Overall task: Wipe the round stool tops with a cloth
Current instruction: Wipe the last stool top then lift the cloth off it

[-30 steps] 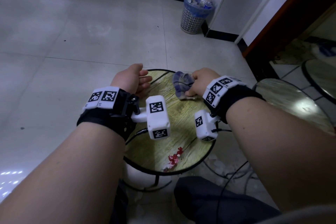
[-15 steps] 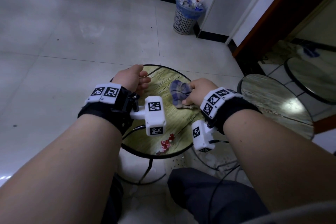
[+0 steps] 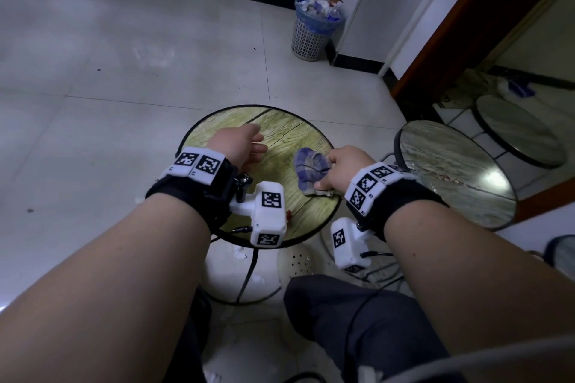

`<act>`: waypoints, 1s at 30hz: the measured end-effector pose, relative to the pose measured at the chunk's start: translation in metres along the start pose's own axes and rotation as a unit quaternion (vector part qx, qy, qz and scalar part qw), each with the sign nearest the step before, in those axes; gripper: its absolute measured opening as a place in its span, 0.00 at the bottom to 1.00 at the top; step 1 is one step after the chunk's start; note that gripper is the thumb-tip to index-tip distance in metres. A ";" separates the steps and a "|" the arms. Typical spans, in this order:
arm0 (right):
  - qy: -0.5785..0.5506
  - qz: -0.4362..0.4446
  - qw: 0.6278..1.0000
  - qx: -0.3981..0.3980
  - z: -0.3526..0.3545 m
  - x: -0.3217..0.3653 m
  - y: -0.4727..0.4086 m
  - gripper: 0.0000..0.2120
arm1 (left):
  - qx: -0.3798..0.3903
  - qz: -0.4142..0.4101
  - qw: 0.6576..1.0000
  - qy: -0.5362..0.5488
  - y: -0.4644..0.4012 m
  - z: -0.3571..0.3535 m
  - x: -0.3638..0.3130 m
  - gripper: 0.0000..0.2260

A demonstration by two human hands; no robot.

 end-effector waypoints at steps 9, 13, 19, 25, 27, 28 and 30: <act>-0.009 -0.016 1.000 -0.001 -0.006 -0.003 0.021 0.16 | 0.016 -0.002 1.000 -0.006 0.018 -0.007 0.013 0.13; -0.015 -0.020 1.000 0.004 -0.008 -0.004 0.034 0.15 | 0.017 -0.001 1.000 -0.014 0.023 -0.010 0.019 0.13; -0.016 -0.012 1.000 0.007 -0.015 -0.007 0.051 0.10 | 0.005 -0.010 0.999 -0.035 0.022 -0.007 0.027 0.13; -0.009 -0.004 1.000 -0.001 -0.015 -0.012 0.050 0.09 | -0.012 -0.023 0.999 -0.036 0.018 -0.004 0.028 0.13; -0.009 -0.013 1.000 -0.010 -0.013 -0.018 0.048 0.11 | -0.012 -0.022 0.999 -0.034 0.017 -0.003 0.028 0.13; -0.007 -0.019 1.000 -0.016 -0.011 -0.022 0.047 0.10 | -0.010 -0.020 0.999 -0.031 0.016 -0.003 0.028 0.13; 0.001 -0.031 0.999 -0.024 -0.007 -0.029 0.046 0.10 | -0.006 -0.018 0.999 -0.032 0.014 -0.004 0.027 0.13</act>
Point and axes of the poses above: each hand's wrist, its own y-axis away from the middle knuckle, its own z-axis out of the back of the hand, x = y × z, the point moved 6 cm from there along -y, towards the middle knuckle, and after that the axes turned 11 degrees about z, right-handed, at the moved point
